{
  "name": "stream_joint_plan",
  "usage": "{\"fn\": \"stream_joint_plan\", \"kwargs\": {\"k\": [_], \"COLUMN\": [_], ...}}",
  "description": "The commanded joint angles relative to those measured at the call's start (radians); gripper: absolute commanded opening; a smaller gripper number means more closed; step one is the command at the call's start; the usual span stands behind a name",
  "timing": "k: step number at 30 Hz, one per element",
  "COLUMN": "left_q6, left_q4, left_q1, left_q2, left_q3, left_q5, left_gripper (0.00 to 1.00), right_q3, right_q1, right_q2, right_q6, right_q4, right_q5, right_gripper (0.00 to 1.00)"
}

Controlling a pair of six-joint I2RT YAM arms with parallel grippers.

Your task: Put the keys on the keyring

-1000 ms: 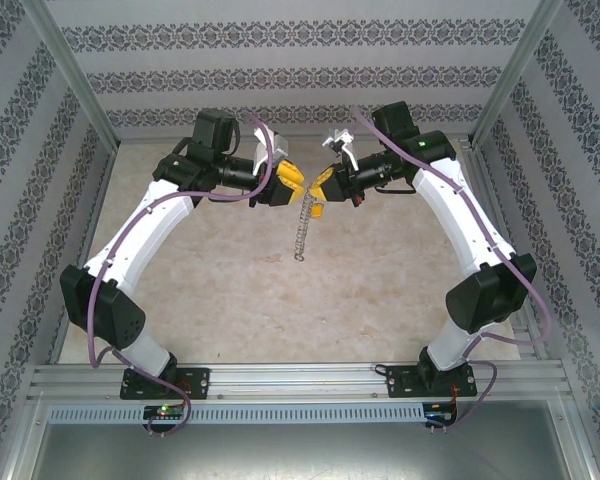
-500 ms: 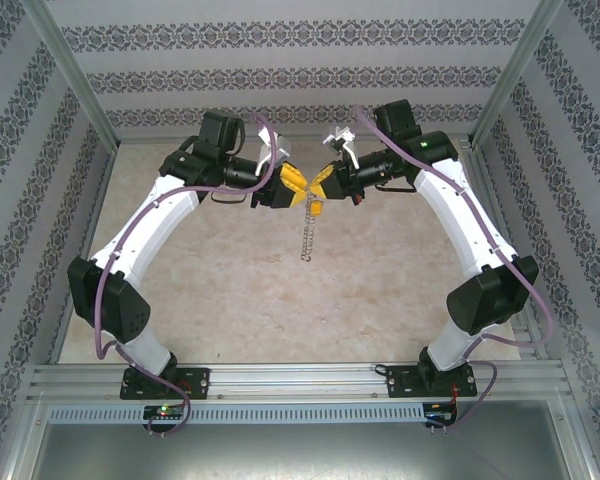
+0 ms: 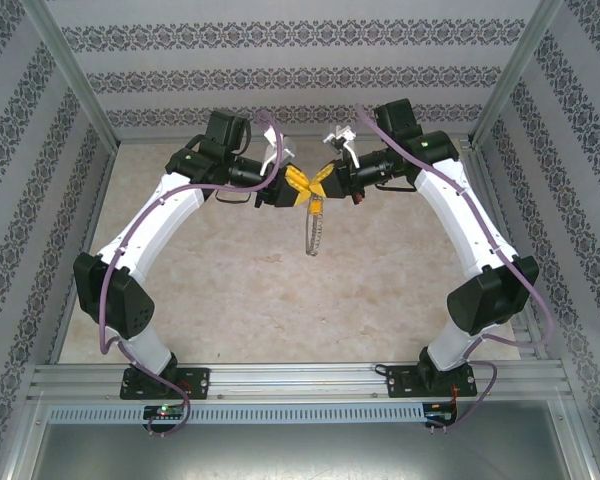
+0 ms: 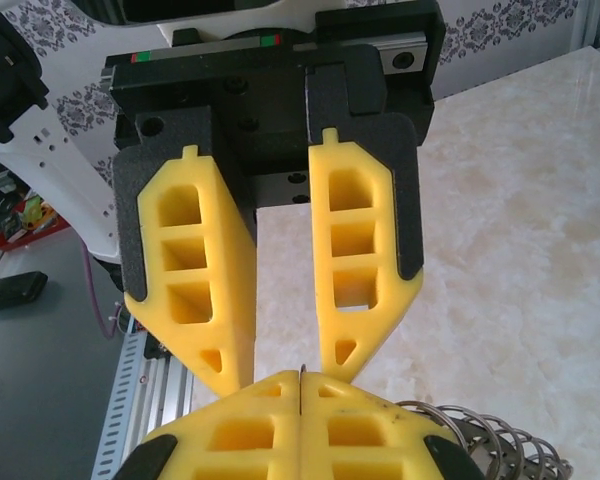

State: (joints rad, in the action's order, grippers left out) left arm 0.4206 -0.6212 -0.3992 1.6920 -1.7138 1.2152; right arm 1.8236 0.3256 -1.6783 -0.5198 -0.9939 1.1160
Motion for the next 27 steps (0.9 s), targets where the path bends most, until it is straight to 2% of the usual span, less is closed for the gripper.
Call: {"fn": "stream_joint_plan", "kwargs": {"k": [1, 6, 9, 11, 15, 23, 27], "left_q6": [0.021, 0.022, 0.013, 0.001, -0.068, -0.211, -0.263], "left_q4": [-0.011, -0.011, 0.007, 0.037, 0.158, 0.408, 0.475], "left_q1": [-0.016, -0.019, -0.020, -0.018, -0.019, -0.020, -0.019], "left_q2": [0.009, 0.011, 0.008, 0.001, -0.031, -0.100, -0.121], "left_q3": [-0.035, -0.031, -0.022, -0.007, 0.056, 0.181, 0.210], "left_q5": [0.042, 0.048, 0.057, 0.061, 0.040, 0.003, -0.013], "left_gripper": [0.18, 0.00, 0.00, 0.00, 0.00, 0.00, 0.00], "right_q3": [-0.010, -0.013, -0.014, -0.034, -0.158, -0.533, -0.669], "right_q1": [0.011, 0.009, 0.007, -0.002, -0.046, -0.092, -0.091], "right_q2": [0.032, 0.033, 0.040, 0.057, 0.146, 0.364, 0.416], "right_q6": [0.006, 0.013, 0.041, 0.084, 0.199, 0.415, 0.512], "right_q4": [0.022, 0.031, 0.061, 0.111, 0.278, 0.642, 0.806], "right_q5": [0.040, 0.038, 0.034, 0.032, 0.031, 0.009, 0.015], "right_gripper": [0.00, 0.00, 0.00, 0.29, 0.49, 0.54, 0.56]}}
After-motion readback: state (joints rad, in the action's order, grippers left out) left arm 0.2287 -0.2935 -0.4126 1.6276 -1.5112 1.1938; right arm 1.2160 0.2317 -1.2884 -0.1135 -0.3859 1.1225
